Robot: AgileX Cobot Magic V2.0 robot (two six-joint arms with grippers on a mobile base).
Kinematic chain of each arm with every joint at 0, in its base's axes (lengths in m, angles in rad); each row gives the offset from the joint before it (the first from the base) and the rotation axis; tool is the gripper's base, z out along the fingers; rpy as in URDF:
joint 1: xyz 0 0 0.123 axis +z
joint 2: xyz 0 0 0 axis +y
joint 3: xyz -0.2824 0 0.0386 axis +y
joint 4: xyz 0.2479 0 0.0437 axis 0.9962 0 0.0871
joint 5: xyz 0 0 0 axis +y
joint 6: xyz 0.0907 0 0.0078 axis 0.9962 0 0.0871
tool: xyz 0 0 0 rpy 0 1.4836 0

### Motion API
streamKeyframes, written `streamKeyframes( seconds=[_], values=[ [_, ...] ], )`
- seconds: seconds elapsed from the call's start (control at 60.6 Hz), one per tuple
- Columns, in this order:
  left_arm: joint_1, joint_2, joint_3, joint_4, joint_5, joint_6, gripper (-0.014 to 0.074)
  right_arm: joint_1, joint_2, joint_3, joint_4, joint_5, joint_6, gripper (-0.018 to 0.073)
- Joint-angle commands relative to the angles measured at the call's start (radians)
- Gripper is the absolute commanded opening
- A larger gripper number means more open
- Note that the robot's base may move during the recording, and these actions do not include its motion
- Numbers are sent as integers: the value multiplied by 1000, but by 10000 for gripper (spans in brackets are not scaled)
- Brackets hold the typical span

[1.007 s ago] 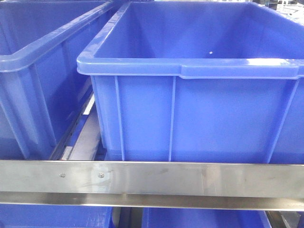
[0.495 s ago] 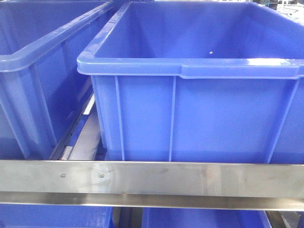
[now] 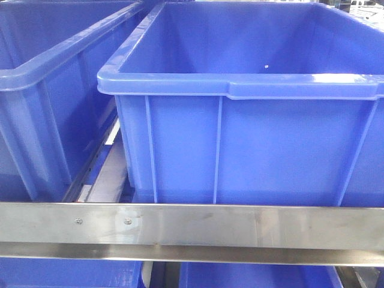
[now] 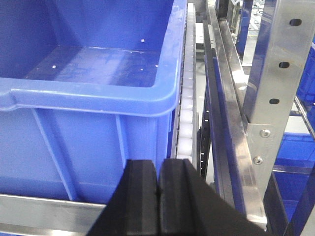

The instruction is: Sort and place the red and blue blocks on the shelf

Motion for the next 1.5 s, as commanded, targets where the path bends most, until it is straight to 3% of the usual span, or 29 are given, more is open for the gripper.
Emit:
streamKeyframes(
  seconds=[0.0,0.182,0.264,0.363,0.677,0.908,1.486],
  values=[
    [-1,3,-30,-3,-78,0,126,-6,-21,-21,-8,-78,-8,56],
    [-1,-42,-26,-1,-80,0,126,-6,-21,-21,-8,-78,-8,56],
    [-1,-94,-6,54,-88,0,126,-6,-21,-21,-8,-78,-8,56],
    [-1,-168,44,54,-96,0,126,-6,-21,-21,-8,-78,-8,56],
    [-1,-385,323,42,-284,-6,126,-6,-21,-21,-8,-78,-8,56],
    [-1,-447,440,-21,-379,-7,126,-6,-21,-21,-8,-78,-8,56],
    [-1,-494,438,-26,-342,-7,126,-6,-21,-21,-8,-78,-8,56]
  ],
)
